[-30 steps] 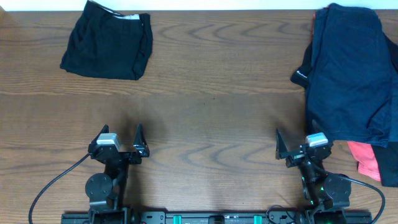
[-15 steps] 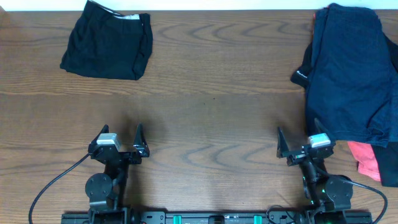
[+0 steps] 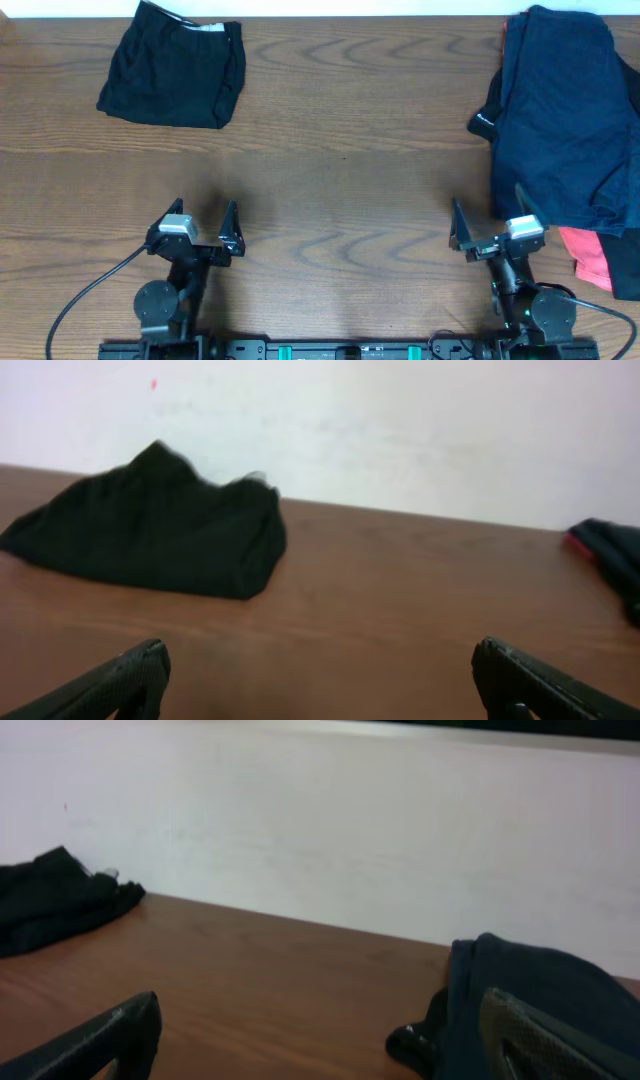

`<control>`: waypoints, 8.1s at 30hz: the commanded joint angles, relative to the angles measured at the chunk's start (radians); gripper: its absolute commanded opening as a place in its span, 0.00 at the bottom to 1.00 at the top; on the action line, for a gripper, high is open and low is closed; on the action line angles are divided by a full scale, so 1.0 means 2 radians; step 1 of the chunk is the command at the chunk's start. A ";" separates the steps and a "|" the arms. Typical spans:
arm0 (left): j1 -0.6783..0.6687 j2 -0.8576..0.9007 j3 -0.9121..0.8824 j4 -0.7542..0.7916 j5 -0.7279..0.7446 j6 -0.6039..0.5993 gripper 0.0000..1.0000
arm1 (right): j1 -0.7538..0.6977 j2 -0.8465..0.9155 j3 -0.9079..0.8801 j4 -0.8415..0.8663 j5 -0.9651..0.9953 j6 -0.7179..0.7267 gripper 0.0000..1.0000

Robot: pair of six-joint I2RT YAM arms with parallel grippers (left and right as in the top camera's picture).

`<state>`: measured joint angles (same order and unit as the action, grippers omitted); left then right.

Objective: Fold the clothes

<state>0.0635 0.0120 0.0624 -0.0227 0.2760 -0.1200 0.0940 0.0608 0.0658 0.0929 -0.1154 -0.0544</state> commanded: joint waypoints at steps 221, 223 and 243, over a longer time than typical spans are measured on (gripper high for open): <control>-0.230 0.723 0.791 -0.482 -0.161 -0.087 0.89 | -0.312 1.029 0.826 -0.452 -0.019 0.030 0.39; -0.230 0.723 0.791 -0.481 -0.161 -0.087 0.89 | -0.312 1.029 0.826 -0.452 -0.019 0.030 0.27; -0.230 0.723 0.791 -0.467 -0.161 -0.087 0.89 | -0.271 0.924 0.828 -0.465 -0.062 0.042 0.01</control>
<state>-0.4007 1.4532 1.6291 -0.9607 -0.0521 -0.2886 -0.4953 2.0216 1.7126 -0.8394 -0.1932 0.0181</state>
